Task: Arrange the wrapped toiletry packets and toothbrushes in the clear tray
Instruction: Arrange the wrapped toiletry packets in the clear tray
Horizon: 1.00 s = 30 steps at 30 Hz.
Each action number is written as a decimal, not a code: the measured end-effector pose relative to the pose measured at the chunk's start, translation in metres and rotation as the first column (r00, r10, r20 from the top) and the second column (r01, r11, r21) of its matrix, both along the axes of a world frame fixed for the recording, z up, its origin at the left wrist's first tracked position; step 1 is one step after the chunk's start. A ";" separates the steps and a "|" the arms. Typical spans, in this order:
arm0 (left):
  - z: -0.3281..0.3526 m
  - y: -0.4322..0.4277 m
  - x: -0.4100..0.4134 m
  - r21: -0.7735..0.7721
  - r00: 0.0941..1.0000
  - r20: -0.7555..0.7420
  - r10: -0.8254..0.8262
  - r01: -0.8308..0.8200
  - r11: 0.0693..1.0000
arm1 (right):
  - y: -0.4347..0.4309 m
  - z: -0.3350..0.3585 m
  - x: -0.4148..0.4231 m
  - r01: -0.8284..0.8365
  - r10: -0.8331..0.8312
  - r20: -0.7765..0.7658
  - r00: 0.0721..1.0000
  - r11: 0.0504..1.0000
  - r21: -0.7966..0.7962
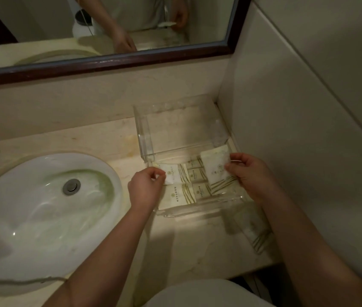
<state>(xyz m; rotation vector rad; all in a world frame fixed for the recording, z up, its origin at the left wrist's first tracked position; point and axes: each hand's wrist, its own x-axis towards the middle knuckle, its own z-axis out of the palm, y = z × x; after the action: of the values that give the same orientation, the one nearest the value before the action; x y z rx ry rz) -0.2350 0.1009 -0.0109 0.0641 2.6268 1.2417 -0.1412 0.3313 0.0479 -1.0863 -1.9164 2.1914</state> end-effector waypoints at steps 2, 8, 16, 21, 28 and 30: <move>-0.004 0.003 0.000 -0.083 0.999 -0.054 -0.005 0.000 0.997 | 0.007 -0.003 -0.009 -0.045 0.032 0.073 0.997 0.982 0.185; -0.005 0.009 -0.002 -0.286 0.984 -0.176 -0.036 -0.016 0.958 | 0.021 -0.007 -0.046 -0.455 0.277 0.383 0.881 0.719 0.525; -0.014 0.010 0.008 -0.534 0.937 -0.289 -0.195 0.011 0.845 | 0.001 -0.025 -0.100 -0.744 0.464 0.589 0.662 0.312 0.591; -0.015 0.012 0.014 -0.503 0.919 -0.322 -0.229 0.039 0.863 | -0.008 -0.048 -0.086 -0.570 0.408 0.440 0.800 0.290 0.769; -0.017 0.014 0.001 -0.517 0.875 -0.298 -0.382 0.188 0.835 | -0.020 -0.068 -0.036 -0.493 0.391 0.394 0.832 0.194 0.848; -0.018 0.016 -0.001 -0.520 0.873 -0.295 -0.389 0.195 0.832 | -0.021 -0.070 -0.038 -0.492 0.386 0.387 0.837 0.225 0.841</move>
<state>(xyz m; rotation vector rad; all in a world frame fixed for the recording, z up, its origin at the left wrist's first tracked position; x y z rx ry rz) -0.2357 0.1172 -0.0289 0.6771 3.0214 0.4860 -0.1789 0.3106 -0.0222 -0.3936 -3.0945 0.6258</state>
